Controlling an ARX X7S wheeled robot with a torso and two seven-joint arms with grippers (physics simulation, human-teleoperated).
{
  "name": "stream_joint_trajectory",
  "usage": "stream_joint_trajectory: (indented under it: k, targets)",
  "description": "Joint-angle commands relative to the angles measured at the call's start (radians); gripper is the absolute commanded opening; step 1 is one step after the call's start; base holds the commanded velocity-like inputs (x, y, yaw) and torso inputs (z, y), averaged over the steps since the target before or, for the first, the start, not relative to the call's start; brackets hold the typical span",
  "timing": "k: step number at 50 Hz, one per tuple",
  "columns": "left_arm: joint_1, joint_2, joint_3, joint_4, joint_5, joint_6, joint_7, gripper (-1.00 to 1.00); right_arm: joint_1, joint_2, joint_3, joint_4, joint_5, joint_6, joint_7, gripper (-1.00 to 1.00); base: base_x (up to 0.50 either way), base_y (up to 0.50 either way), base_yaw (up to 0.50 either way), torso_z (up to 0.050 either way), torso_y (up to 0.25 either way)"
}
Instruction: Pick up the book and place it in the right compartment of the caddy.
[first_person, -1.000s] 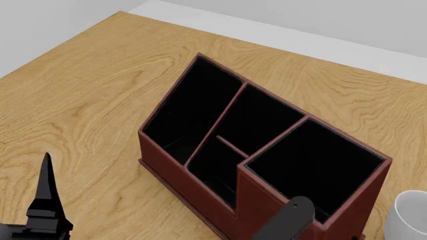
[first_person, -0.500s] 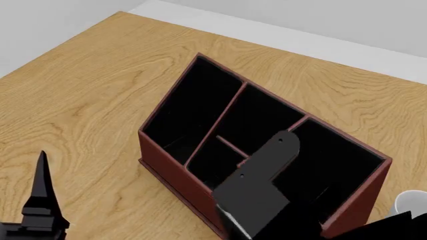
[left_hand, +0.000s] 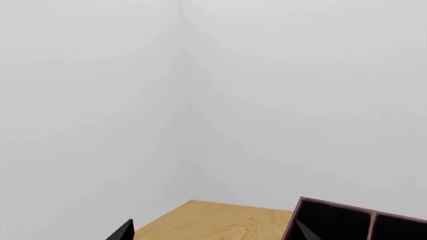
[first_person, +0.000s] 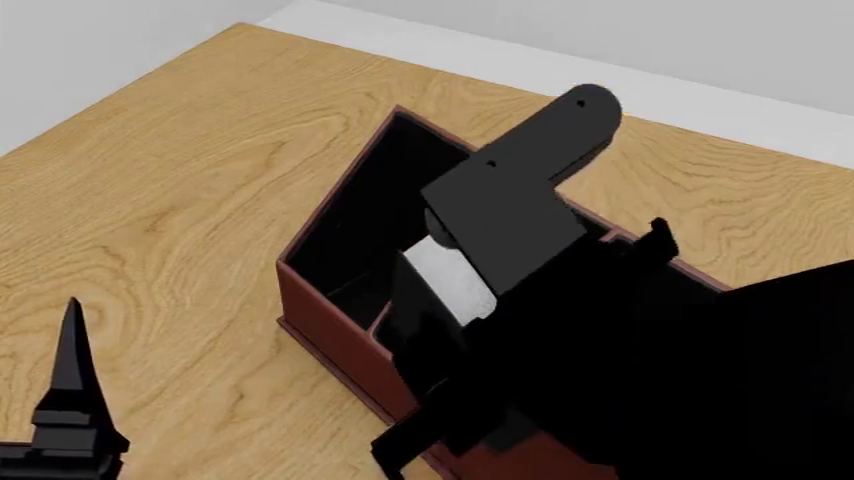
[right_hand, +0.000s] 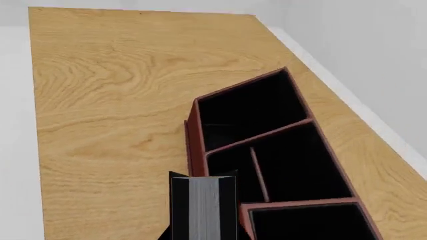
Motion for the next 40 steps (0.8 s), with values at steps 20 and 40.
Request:
stream_joint_trajectory:
  k: [20, 40]
  targets:
    - [0.003, -0.01, -0.008, 0.011, -0.014, -0.002, -0.01, 1.0, 0.365, -0.018, -0.049, 0.318, 0.276, -0.065, 0.285, -1.0, 0.0, 0.0, 0.0, 0.0, 0.001]
    - [0.003, -0.012, -0.016, -0.004, -0.024, 0.016, -0.012, 1.0, 0.46, -0.002, -0.123, 0.44, 0.332, -0.132, 0.469, -1.0, 0.0, 0.0, 0.0, 0.0, 0.002]
